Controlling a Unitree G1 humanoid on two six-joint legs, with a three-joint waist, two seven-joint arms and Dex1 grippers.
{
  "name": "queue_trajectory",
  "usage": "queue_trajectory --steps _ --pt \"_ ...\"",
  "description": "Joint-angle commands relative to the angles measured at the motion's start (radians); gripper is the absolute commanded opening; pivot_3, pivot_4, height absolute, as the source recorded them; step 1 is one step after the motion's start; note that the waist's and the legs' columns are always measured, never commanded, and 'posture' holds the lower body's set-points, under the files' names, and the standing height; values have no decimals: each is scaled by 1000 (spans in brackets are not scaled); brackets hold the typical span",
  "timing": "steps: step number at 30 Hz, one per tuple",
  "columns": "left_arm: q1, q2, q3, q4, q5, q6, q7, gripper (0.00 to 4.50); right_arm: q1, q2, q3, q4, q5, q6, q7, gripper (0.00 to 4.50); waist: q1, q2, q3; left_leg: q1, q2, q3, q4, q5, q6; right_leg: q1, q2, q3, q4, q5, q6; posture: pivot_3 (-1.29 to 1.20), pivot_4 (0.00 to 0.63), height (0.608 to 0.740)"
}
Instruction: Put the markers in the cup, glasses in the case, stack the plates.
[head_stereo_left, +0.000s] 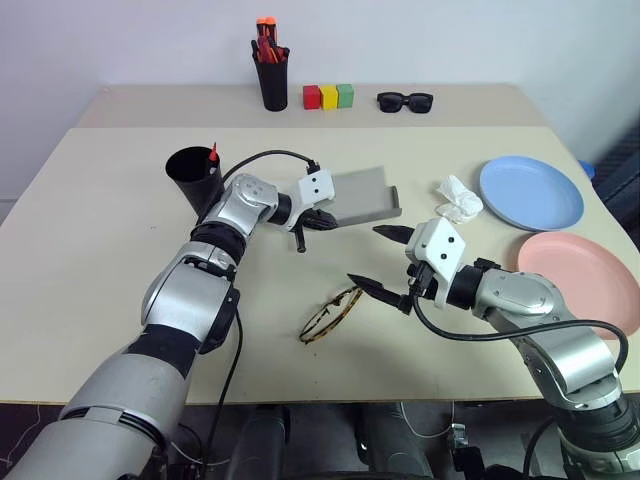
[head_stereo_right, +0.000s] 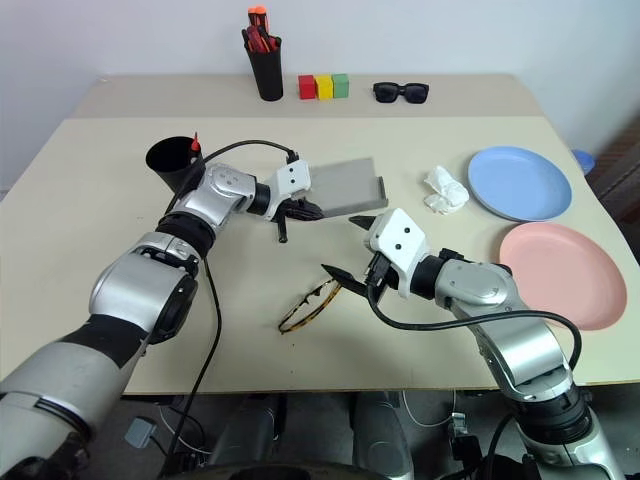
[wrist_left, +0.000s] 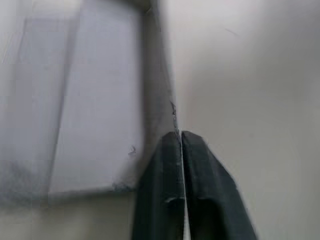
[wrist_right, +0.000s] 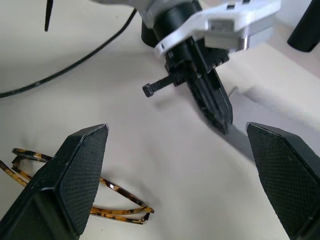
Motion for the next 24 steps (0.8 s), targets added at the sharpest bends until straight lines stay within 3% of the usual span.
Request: queue_trajectory --steps 1,8,15,18,22,24 --pt "5 26 21 -37 -15 -24 -37 23 -11 -10 -34 -30 3 -5 -2 4500 -2 0 0 0 0 0 0 0 0 0 0 0 0 0 0 0 150 740" --pt "132 178 8 -274 -75 -11 -390 23 16 -61 -75 -21 14 -7 44 4500 -11 0 0 0 0 0 -1 0 0 0 0 0 1 0 0 0 150 740" --pt "350 313 -8 -673 -125 184 -491 23 -17 -137 -53 -28 33 -23 155 4500 -21 0 0 1 0 0 0 0 0 1 0 0 1 0 0 0 150 740" --pt "397 323 -3 -773 -144 278 -464 766 -49 -138 -16 -23 26 -29 189 4500 -23 0 0 1 0 0 1 0 0 1 0 0 2 0 0 0 150 740" --pt "430 317 20 -850 -167 306 -392 2675 -80 -151 45 0 -19 -60 231 4500 -21 0 0 2 0 0 2 0 0 2 0 0 2 0 0 0 150 740" --pt "436 313 43 -878 -192 332 -358 2675 -94 -155 67 15 -45 -82 245 4500 -22 0 0 1 0 0 2 0 0 2 -1 0 2 0 0 0 150 740"
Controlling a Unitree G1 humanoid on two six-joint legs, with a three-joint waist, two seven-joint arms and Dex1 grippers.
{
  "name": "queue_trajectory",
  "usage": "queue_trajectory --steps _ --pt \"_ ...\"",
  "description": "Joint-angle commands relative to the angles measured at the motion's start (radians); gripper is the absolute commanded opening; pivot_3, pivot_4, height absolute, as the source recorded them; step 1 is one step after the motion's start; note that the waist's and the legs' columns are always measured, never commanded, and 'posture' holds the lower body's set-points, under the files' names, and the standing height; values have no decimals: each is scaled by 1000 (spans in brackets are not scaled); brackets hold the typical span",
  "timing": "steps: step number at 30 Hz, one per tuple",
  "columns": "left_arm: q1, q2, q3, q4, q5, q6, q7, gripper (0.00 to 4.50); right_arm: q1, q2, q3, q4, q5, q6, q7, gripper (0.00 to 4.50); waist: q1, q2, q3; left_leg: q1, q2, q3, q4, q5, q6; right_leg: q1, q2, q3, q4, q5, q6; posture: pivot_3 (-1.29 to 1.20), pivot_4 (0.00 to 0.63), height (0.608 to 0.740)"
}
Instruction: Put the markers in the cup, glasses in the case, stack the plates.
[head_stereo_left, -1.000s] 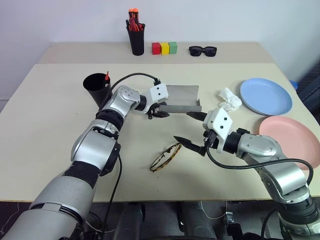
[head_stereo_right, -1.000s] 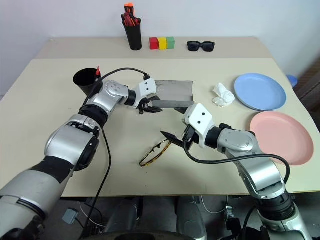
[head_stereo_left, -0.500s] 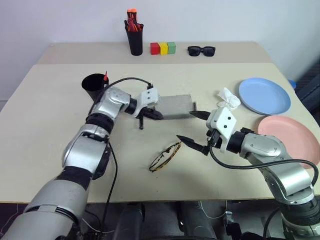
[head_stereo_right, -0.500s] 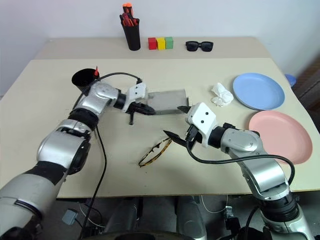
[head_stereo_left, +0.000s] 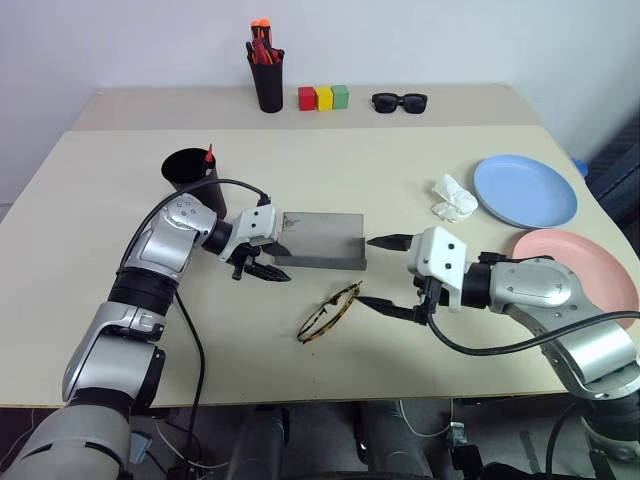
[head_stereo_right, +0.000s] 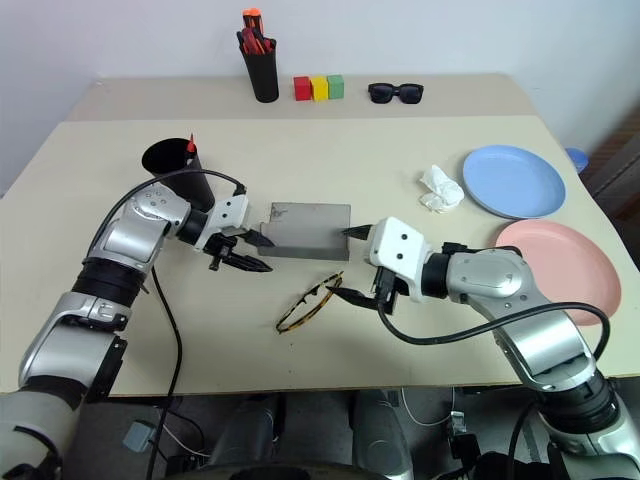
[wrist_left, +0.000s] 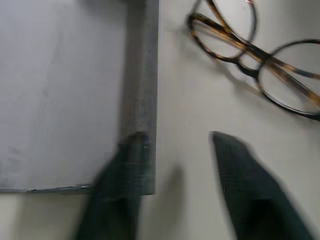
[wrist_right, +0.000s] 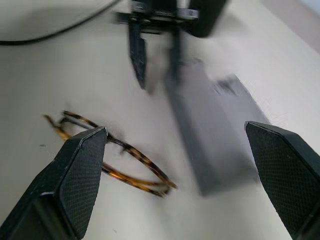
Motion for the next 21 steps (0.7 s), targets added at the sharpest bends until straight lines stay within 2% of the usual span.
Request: queue_trajectory --steps 1,7,10,17,18,21 --pt "7 -7 52 -71 -62 40 76 2675 -38 -17 33 19 -55 -60 27 4500 -1 0 0 0 0 0 0 0 0 0 0 0 0 0 0 0 150 740" --pt "58 35 159 -201 -145 125 217 2675 -85 -16 111 54 -130 -149 87 4500 -8 0 0 1 0 0 -1 0 0 -1 0 0 1 0 0 0 150 740" --pt "129 64 199 -316 -182 185 277 2716 -91 -17 135 78 -153 -185 118 3733 -6 0 0 2 0 0 -2 0 0 -1 0 0 1 0 0 0 150 740" --pt "337 111 300 -623 -291 387 413 2716 -105 30 171 177 -191 -239 136 273 -4 0 0 2 0 0 -1 0 0 0 0 0 1 0 0 0 150 740" --pt "362 113 309 -656 -304 413 434 2716 -108 43 175 200 -206 -253 126 88 -3 0 0 2 0 0 -1 0 0 0 0 0 1 0 0 0 150 740" --pt "429 118 322 -721 -326 463 487 2716 -103 75 175 260 -225 -273 112 88 -3 0 0 2 0 0 -1 0 0 1 0 0 1 0 0 0 150 740"
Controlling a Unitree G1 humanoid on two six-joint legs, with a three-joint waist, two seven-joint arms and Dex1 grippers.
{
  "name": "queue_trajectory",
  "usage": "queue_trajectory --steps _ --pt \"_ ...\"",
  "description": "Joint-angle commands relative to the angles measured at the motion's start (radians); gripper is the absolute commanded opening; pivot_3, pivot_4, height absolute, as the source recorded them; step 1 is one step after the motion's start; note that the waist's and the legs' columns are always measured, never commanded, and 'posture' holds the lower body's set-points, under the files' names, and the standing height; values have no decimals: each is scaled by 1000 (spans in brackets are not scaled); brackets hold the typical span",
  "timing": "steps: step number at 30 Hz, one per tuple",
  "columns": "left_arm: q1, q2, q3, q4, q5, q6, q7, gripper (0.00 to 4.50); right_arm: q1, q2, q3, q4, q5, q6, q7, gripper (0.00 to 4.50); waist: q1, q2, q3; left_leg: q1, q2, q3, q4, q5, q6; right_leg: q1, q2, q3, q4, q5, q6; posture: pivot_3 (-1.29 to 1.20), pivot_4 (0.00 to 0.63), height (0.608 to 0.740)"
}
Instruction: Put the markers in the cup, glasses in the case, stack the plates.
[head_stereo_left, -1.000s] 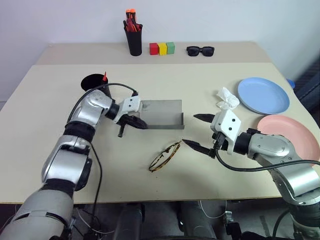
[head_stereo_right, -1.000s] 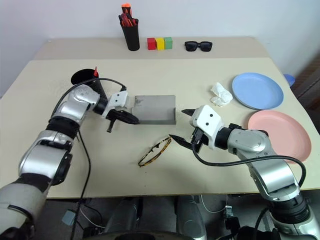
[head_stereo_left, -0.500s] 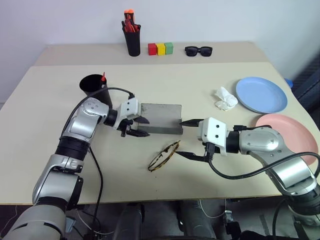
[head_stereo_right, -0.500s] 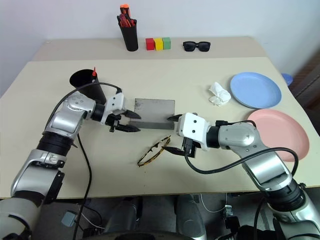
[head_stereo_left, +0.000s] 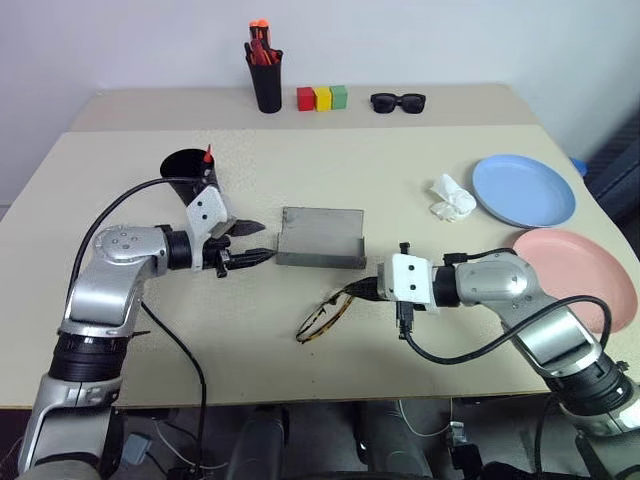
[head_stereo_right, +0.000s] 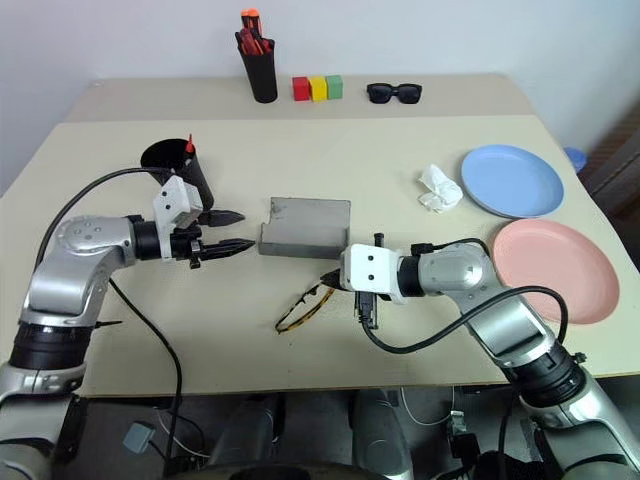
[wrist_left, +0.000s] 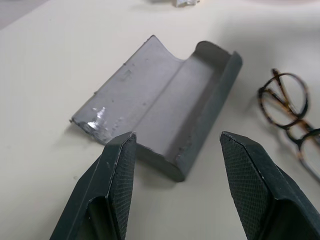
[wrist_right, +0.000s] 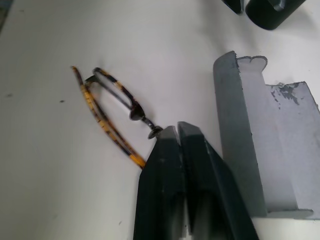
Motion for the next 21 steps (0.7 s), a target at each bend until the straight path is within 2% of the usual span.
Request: queue_trajectory --steps 1,15,21 --pt "50 15 35 -92 -39 49 59 2716 -6 26 0 48 -26 -45 -17 88 0 0 0 0 0 0 0 0 0 0 0 0 0 0 0 0 150 740" --pt "97 21 6 -139 -94 83 157 2716 136 -54 -14 30 -57 -83 51 88 -2 0 0 6 0 1 -1 0 0 4 0 1 -1 0 -1 0 150 740" --pt "88 29 -9 -126 -103 75 162 2716 140 -43 -38 17 -61 -74 11 88 -1 0 0 6 0 1 -1 0 0 5 0 1 -1 -1 -1 0 150 740"
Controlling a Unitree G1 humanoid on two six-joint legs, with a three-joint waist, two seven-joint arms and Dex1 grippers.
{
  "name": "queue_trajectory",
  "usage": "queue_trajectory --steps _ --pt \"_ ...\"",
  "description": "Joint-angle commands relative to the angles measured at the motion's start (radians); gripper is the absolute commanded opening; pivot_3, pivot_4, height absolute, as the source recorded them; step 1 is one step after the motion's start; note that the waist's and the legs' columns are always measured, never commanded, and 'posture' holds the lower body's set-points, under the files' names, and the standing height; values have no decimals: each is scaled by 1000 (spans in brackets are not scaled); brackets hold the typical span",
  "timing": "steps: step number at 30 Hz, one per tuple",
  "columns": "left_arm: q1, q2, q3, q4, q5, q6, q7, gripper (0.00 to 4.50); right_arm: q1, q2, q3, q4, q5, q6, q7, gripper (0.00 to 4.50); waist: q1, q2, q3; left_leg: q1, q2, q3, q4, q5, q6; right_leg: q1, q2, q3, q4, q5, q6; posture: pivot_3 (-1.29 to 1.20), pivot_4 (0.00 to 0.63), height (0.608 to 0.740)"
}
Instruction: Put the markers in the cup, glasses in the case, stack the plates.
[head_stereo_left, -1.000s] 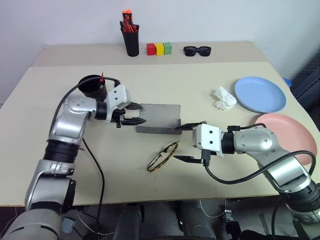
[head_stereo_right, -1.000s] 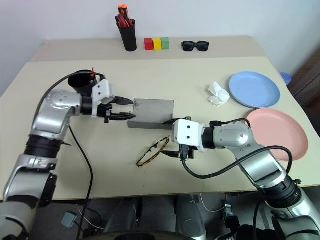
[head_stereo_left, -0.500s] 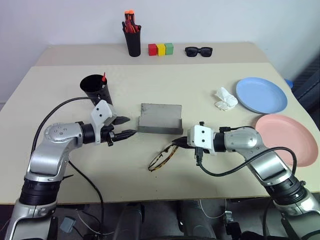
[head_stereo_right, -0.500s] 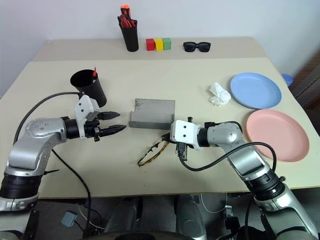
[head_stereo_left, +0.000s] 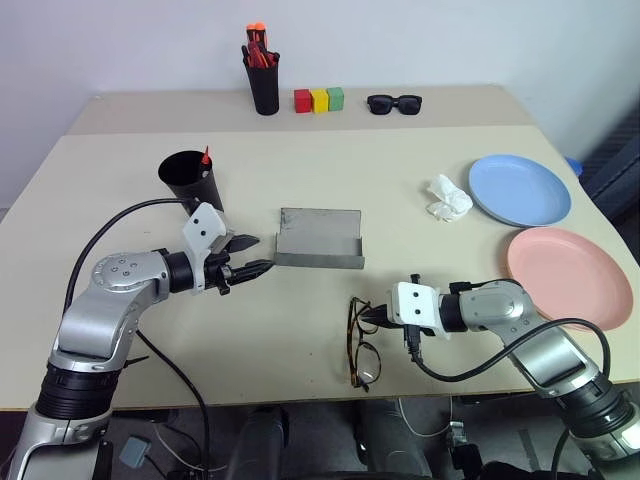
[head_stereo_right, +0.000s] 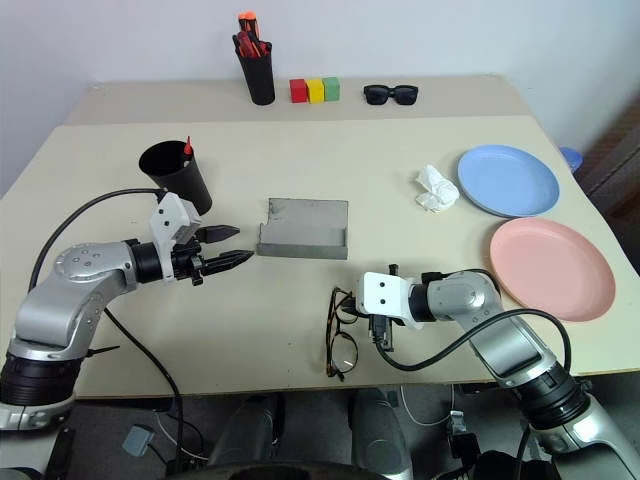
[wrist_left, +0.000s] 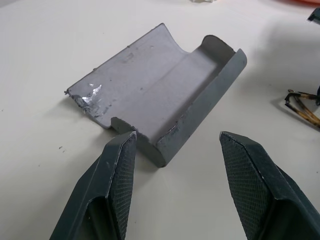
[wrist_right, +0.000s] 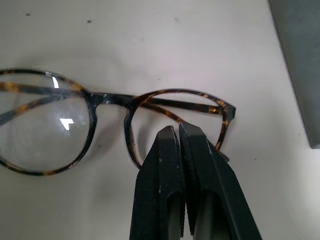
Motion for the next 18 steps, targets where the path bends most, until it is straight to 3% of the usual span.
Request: queue_trajectory --steps 1,5,10,13,17,18 --pt "-13 13 -3 -15 -15 -16 2 2716 -10 3 -33 -42 -3 -4 -18 88 1 0 0 0 0 0 0 0 0 0 0 0 0 0 -1 0 150 740" --pt "-15 15 -8 -11 -16 -18 4 2716 -37 -10 -63 -44 -4 0 -29 88 0 0 0 0 0 0 0 0 0 0 0 0 0 -1 -1 0 150 740" --pt "-11 20 3 -5 -15 -34 4 2716 -42 -130 -112 -65 23 -66 82 88 4 0 0 0 0 0 0 0 0 0 0 0 0 -1 -1 0 150 740" --pt "-5 37 14 5 -13 -46 -4 2716 -23 -182 -109 -77 6 -204 137 877 3 0 0 0 0 0 -1 0 0 0 0 0 -1 -1 -1 0 150 740" --pt "0 58 21 21 -17 -60 -12 2716 -36 -200 -72 -27 -109 -542 141 2717 -2 0 0 1 0 1 -1 0 0 0 0 0 -1 -1 -2 0 150 740" --pt "0 60 20 22 -18 -62 -11 2716 -39 -193 -65 -12 -119 -586 138 2717 -1 0 0 1 0 1 -1 0 0 1 0 0 -1 -1 -2 0 150 740"
